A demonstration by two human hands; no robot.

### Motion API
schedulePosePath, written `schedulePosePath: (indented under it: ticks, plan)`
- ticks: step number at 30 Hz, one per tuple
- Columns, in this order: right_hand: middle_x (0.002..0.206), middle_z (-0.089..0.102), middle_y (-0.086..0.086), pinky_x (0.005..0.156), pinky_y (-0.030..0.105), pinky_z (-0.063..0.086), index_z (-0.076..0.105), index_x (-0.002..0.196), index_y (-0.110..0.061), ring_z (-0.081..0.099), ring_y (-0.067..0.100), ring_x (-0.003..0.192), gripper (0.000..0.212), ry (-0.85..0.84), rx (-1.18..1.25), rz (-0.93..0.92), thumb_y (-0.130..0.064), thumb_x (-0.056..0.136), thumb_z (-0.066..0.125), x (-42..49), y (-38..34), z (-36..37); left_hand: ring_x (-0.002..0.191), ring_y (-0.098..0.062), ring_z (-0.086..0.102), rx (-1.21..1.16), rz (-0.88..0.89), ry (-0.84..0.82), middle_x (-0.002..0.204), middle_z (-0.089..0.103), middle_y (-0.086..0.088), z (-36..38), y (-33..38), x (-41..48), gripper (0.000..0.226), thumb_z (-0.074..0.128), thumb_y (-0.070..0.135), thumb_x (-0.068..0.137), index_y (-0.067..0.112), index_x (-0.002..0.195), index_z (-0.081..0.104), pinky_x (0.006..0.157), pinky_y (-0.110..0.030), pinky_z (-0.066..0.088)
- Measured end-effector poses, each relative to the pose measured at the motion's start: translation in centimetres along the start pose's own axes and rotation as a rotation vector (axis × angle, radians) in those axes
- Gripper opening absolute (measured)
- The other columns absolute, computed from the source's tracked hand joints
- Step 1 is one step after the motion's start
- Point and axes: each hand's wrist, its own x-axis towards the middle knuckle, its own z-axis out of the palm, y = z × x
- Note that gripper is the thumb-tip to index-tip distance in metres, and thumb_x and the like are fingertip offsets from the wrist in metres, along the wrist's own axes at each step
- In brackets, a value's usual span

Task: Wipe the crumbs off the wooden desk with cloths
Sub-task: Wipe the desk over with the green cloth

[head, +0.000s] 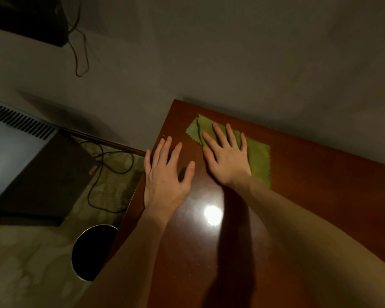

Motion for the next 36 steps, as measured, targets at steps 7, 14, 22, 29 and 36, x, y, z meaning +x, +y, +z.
schedulePosePath:
  ticks: [7, 14, 22, 29, 36]
  plan:
    - [0.174, 0.016, -0.007, 0.128, 0.057, 0.002, 0.021, 0.163, -0.042, 0.001, 0.022, 0.162, 0.056, 0.049, 0.026, 0.037, -0.056, 0.109, 0.02, 0.0, -0.2, 0.1, 0.159, -0.018, 0.022, 0.075, -0.007, -0.053, 0.168, 0.034, -0.006, -0.2, 0.3, 0.0, 0.066, 0.04, 0.058, 0.103, 0.021, 0.157, 0.043, 0.13, -0.05, 0.013]
    - [0.175, 0.007, -0.006, 0.128, 0.058, 0.001, 0.019, 0.164, -0.041, -0.005, 0.025, 0.162, 0.057, 0.005, -0.006, -0.038, -0.054, 0.109, 0.018, -3.8, -2.3, 0.6, 0.159, -0.017, 0.02, 0.067, -0.023, -0.103, 0.169, 0.032, -0.004, -0.8, 0.5, 0.2, 0.066, 0.034, 0.06, 0.104, 0.023, 0.158, 0.042, 0.13, -0.048, 0.009]
    - [0.173, 0.018, -0.01, 0.129, 0.05, 0.007, 0.032, 0.16, -0.041, 0.001, 0.015, 0.161, 0.054, 0.082, 0.142, 0.22, -0.054, 0.107, 0.029, -6.0, -4.1, 0.6, 0.161, -0.016, 0.015, 0.101, -0.015, -0.137, 0.17, 0.029, -0.004, -1.0, 0.4, 0.1, 0.064, 0.039, 0.055, 0.104, 0.021, 0.159, 0.042, 0.13, -0.049, 0.01]
    - [0.172, 0.024, -0.005, 0.129, 0.051, 0.01, 0.037, 0.16, -0.032, 0.009, 0.017, 0.161, 0.056, 0.155, 0.133, 0.307, -0.05, 0.107, 0.035, -4.4, -3.3, 0.8, 0.159, -0.018, 0.022, 0.15, -0.026, -0.119, 0.168, 0.035, -0.004, -0.5, 0.5, 0.5, 0.056, 0.035, 0.046, 0.108, 0.02, 0.157, 0.043, 0.129, -0.049, 0.016]
    - [0.174, 0.011, -0.008, 0.128, 0.055, 0.009, 0.023, 0.165, -0.036, -0.001, 0.019, 0.162, 0.057, 0.028, 0.037, 0.004, -0.047, 0.109, 0.028, -5.6, -3.7, 0.7, 0.157, -0.021, 0.026, 0.141, -0.02, -0.125, 0.166, 0.038, -0.005, -0.4, 0.3, 0.9, 0.054, 0.034, 0.041, 0.107, 0.02, 0.155, 0.046, 0.128, -0.05, 0.018]
